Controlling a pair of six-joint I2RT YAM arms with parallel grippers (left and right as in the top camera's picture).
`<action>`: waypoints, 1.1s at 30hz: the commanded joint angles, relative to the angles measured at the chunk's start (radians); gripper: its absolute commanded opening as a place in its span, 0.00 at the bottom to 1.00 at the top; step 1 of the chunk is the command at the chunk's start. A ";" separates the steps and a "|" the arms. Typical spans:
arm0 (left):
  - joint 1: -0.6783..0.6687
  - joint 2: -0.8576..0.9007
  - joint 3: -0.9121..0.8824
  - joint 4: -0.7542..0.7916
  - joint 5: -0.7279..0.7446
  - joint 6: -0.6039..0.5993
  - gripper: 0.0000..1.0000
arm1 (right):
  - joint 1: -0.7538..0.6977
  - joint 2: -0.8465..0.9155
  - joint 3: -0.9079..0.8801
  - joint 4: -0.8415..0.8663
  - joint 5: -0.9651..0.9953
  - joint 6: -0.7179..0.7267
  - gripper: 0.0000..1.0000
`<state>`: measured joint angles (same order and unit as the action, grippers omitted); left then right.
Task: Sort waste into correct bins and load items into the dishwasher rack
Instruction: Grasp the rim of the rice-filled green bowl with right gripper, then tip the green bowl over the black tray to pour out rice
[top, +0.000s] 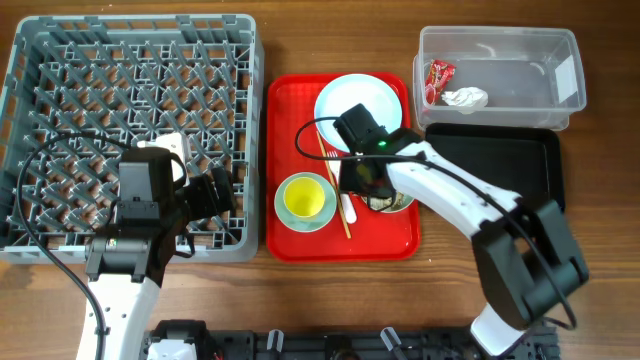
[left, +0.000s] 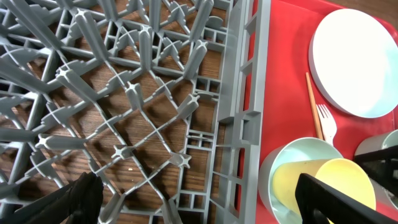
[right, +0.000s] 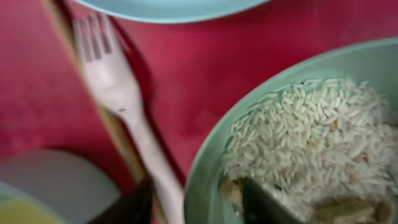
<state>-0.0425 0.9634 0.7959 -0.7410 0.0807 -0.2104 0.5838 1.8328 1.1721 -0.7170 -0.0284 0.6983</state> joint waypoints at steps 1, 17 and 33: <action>0.007 0.000 0.020 0.002 0.016 0.016 1.00 | 0.003 0.042 -0.005 0.004 0.012 0.038 0.26; 0.007 0.000 0.020 0.002 0.016 0.016 1.00 | -0.121 -0.335 0.080 -0.163 0.034 -0.012 0.04; 0.007 0.000 0.020 -0.002 0.016 0.016 1.00 | -0.644 -0.257 0.007 -0.123 -0.418 -0.203 0.04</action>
<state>-0.0425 0.9634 0.7959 -0.7418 0.0807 -0.2104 0.0067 1.5463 1.2201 -0.8581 -0.2794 0.5488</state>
